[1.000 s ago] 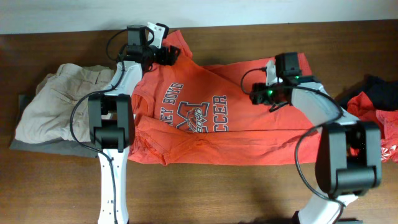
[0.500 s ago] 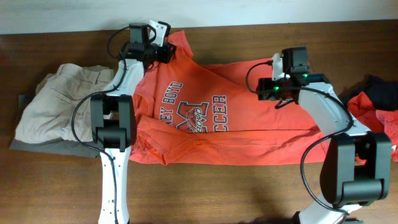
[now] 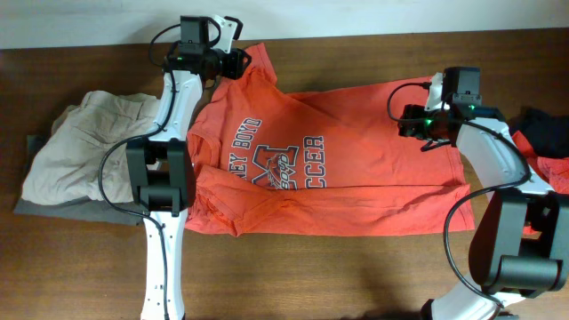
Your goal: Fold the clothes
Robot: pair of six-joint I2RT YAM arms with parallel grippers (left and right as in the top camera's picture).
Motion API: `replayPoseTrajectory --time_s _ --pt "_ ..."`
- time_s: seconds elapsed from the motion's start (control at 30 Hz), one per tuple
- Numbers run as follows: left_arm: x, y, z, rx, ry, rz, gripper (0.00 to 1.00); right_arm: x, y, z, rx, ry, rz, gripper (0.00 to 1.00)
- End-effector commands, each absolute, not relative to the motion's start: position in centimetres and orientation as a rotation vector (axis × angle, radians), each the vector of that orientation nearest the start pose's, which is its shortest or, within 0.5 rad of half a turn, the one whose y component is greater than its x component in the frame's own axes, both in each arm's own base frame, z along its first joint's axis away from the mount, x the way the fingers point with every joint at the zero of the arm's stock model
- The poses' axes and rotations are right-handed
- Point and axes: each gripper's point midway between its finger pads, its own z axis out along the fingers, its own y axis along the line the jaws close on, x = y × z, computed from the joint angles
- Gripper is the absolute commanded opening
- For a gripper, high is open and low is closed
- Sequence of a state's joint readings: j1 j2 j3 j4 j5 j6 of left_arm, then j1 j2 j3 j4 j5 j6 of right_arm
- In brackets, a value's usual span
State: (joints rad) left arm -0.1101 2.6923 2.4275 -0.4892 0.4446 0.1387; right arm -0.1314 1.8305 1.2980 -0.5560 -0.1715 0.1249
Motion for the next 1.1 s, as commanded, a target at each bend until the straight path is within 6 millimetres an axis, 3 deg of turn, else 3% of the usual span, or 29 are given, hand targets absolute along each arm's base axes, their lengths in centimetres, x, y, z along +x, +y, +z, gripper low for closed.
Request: replayPoseTrajectory --time_s 0.0,0.03,0.13,0.23,0.4,0.53,0.7,0.9,0.97,1.07 --pt "67.2 -15.1 6.0 0.544 2.198 -0.451 0.72 44.7 -2.1 9.5 0.276 2.601 0.283 0.65" --pt "67.3 -15.3 6.0 0.551 2.186 -0.446 0.77 44.6 -2.0 9.4 0.274 2.605 0.290 0.65" --pt "67.5 -15.8 5.4 0.580 2.169 -0.429 0.78 44.2 -2.0 9.2 0.280 2.623 0.292 0.65" --pt "67.3 -16.2 3.7 0.606 2.191 -0.412 0.72 43.8 -1.9 9.0 0.285 2.642 0.294 0.64" --pt "67.1 -16.0 1.2 0.608 2.225 -0.393 0.69 43.3 -1.8 8.7 0.291 2.666 0.297 0.64" --pt "67.3 -15.8 1.1 0.601 2.225 -0.373 0.66 43.0 -1.5 8.7 0.290 2.676 0.318 0.64" --pt "67.6 -15.6 1.1 0.595 2.217 -0.353 0.49 42.7 -1.5 8.5 0.293 2.692 0.324 0.60" --pt "67.6 -15.5 1.5 0.594 2.215 -0.357 0.09 42.5 -1.4 8.4 0.295 2.698 0.325 0.59" --pt "67.7 -15.6 2.2 0.595 2.211 -0.361 0.03 42.5 -1.4 8.4 0.295 2.698 0.325 0.59" --pt "67.8 -15.6 4.0 0.595 2.210 -0.360 0.03 42.5 -1.4 8.4 0.295 2.698 0.325 0.59"
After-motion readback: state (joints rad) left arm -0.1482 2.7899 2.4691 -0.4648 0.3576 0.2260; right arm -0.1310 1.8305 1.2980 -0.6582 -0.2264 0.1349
